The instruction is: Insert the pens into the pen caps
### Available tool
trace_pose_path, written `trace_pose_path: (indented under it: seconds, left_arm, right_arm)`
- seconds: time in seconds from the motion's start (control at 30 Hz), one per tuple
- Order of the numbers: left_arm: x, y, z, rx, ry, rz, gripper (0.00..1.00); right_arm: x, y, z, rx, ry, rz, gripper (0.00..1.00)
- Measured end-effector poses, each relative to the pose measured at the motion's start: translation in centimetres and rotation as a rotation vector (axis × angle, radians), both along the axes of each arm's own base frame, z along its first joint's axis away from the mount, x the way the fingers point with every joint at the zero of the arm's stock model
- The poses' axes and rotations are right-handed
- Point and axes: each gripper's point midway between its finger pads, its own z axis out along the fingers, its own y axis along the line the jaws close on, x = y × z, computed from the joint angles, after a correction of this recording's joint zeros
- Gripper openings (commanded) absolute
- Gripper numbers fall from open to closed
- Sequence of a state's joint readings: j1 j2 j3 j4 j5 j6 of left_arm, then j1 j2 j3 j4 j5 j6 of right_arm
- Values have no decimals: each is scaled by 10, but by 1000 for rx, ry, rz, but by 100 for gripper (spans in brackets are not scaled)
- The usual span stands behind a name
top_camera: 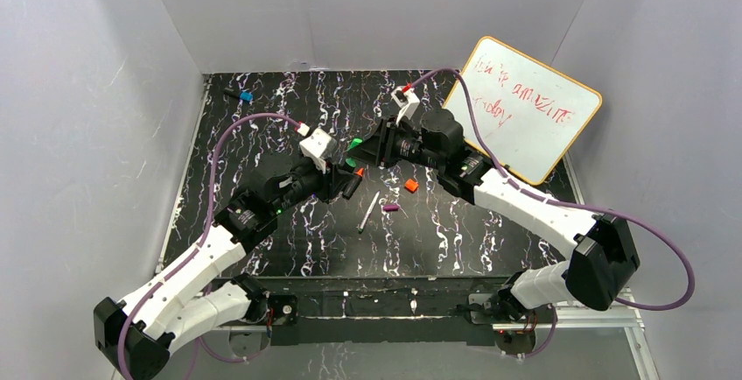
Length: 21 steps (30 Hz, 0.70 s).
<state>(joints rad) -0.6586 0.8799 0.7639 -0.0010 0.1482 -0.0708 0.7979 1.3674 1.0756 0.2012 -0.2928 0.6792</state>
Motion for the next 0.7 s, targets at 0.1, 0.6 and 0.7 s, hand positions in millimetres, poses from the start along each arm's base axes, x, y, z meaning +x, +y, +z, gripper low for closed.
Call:
trace_pose_path:
  seconds: [0.1, 0.6, 0.7]
  left_arm:
    - [0, 0, 0, 1, 0, 3, 0]
    - [5, 8, -6, 28, 8, 44, 0]
    - [6, 9, -7, 32, 9, 49, 0]
  right_arm:
    - [0, 0, 0, -5, -2, -4, 1]
    - [2, 1, 15, -15, -30, -12, 1]
    - [1, 1, 16, -14, -31, -5, 1]
